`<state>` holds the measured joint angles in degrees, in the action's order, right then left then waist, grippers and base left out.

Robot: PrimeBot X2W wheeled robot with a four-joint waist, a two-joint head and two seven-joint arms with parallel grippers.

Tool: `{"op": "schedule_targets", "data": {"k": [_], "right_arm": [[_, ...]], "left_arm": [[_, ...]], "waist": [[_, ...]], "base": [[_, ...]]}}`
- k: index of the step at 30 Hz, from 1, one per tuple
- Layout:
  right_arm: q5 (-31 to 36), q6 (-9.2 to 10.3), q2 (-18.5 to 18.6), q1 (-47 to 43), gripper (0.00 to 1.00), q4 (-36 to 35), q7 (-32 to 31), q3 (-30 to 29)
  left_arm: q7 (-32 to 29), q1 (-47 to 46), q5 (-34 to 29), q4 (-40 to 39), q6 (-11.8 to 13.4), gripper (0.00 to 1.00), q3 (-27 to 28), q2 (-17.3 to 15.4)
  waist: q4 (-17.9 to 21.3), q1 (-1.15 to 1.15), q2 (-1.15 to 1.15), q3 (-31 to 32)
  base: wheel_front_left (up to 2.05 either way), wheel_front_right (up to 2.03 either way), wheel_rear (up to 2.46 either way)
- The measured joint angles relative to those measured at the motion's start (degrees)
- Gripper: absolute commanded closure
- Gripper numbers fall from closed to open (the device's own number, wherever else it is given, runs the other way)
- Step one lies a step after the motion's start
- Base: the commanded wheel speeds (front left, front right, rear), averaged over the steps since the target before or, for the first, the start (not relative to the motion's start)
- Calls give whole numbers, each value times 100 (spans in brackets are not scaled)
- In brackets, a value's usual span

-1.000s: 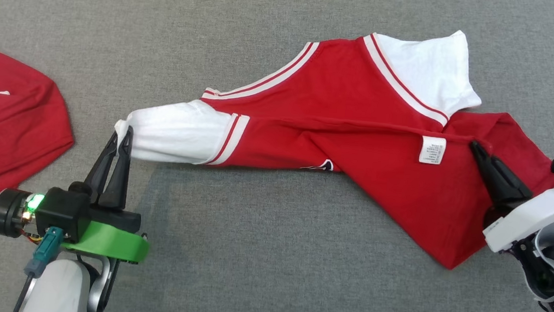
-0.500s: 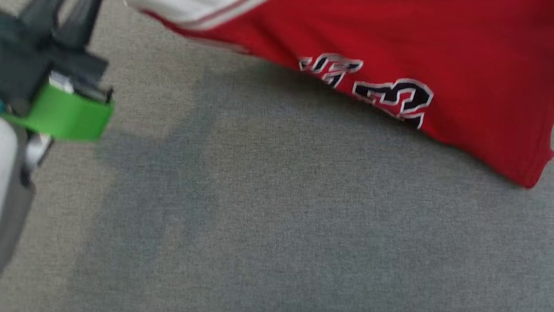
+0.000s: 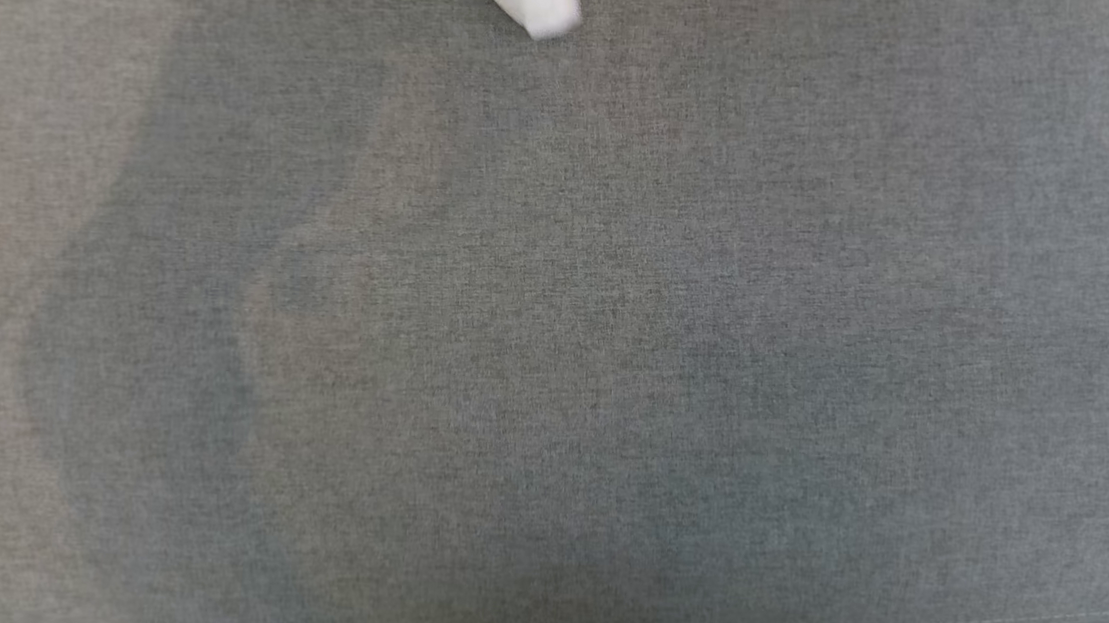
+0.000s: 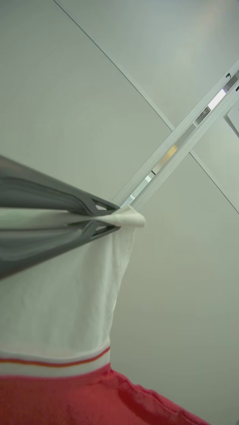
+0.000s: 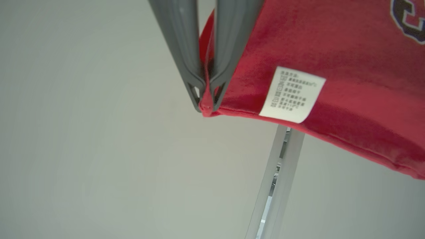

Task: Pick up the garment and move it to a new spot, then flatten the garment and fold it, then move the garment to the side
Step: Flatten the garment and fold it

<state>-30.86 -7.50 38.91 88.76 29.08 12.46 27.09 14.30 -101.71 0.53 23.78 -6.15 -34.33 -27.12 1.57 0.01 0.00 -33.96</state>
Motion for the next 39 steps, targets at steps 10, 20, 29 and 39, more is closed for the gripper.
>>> {"op": "schedule_targets", "data": {"k": [10, 20, 29, 39], "right_arm": [[1063, 1, 9, 494, 100, -417, 259, -505], [393, 0, 229, -2637, 100, -2004, 258, -1321], [-100, 0, -146, -5788, 100, -2924, 258, -2212], [-113, 0, -459, -7529, 100, -3262, 258, -2473]], "left_arm": [[87, -155, 9, -1522, 550, 100, 115, 41], [83, 3583, 714, -3348, 1054, 100, 313, -171], [83, 7244, 1322, -3878, 1012, 100, 722, -416], [83, 9492, 1234, -4201, 671, 100, 1194, -202]], "waist": [[-43, 0, 0, -768], [-492, 0, 0, -786], [-685, -1, 0, 69], [-516, -2, 0, 1153]], "base": [[0, 0, 0], [0, 0, 0], [0, 0, 0], [0, 0, 0]]}}
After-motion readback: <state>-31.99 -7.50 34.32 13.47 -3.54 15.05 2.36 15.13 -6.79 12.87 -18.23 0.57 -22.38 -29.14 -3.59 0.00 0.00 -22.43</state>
